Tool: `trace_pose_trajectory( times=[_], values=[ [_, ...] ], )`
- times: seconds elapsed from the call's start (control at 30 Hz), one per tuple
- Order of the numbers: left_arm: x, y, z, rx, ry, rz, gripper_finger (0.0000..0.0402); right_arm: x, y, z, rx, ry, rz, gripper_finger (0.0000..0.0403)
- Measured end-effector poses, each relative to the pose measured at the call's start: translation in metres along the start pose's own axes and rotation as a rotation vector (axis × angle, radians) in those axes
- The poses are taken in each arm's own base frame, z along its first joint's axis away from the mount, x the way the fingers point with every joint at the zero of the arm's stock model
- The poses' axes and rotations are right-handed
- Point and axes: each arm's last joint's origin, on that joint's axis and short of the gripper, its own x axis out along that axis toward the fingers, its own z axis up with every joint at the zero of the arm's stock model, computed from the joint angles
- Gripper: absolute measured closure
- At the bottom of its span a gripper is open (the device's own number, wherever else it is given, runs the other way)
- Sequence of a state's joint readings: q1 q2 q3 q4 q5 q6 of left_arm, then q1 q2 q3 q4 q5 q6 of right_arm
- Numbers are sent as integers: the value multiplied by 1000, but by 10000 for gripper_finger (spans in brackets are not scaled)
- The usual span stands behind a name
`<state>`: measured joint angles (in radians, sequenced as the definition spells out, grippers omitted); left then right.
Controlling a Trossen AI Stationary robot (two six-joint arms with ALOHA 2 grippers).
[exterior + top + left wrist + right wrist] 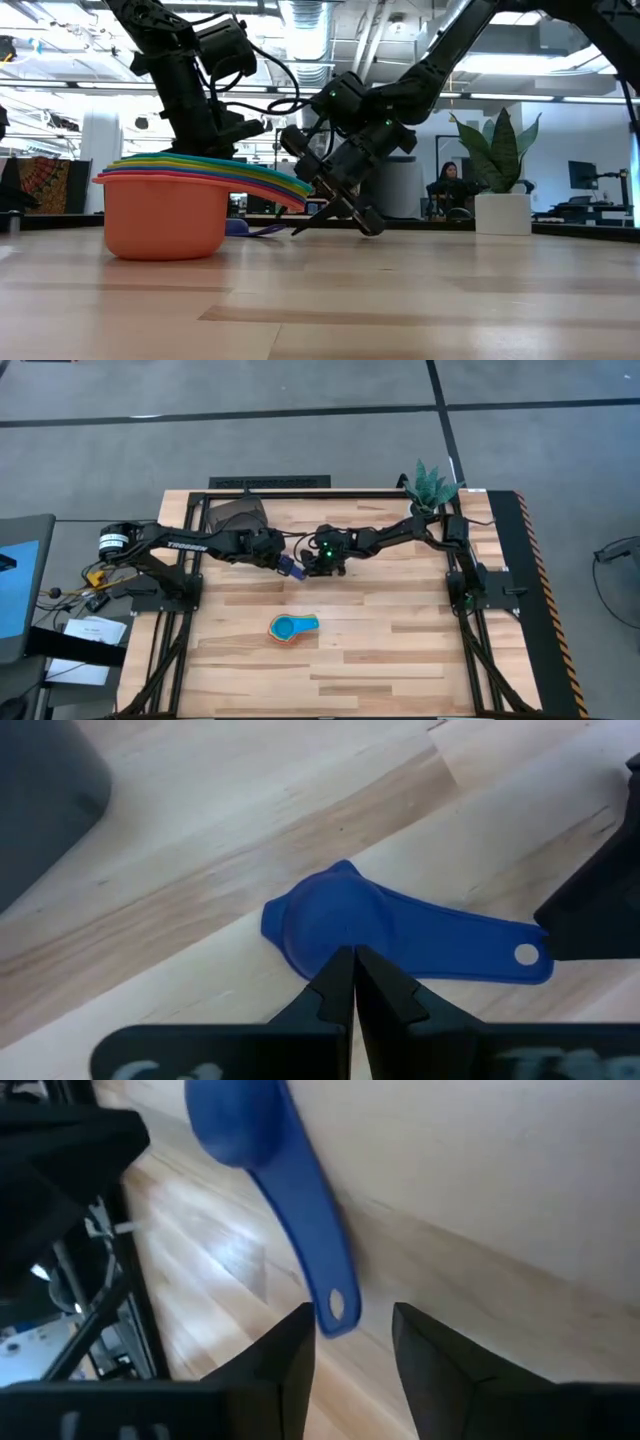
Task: Nest measuring cups in basket
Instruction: Stack the dark blue measuring cup on top of the light blue measuring cup
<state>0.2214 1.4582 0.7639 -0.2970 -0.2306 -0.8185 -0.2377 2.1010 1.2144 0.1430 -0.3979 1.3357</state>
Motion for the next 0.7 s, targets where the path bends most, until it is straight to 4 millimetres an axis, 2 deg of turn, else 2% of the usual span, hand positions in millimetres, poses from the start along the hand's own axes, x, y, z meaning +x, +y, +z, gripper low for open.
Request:
trace_pose_trajectory(
  times=[0.17, 0.53, 0.7],
  values=[
    [0, 0, 0, 2, 0, 0, 401, 0, -1, -1, 19, 1, -9, 258],
    [0, 0, -2, 17, 20, 2, 401, 30, 6, 8, 19, 79, 23, 276],
    [0, 0, -4, 26, 35, 9, 401, 30, 11, 9, 23, 80, 14, 289]
  ],
)
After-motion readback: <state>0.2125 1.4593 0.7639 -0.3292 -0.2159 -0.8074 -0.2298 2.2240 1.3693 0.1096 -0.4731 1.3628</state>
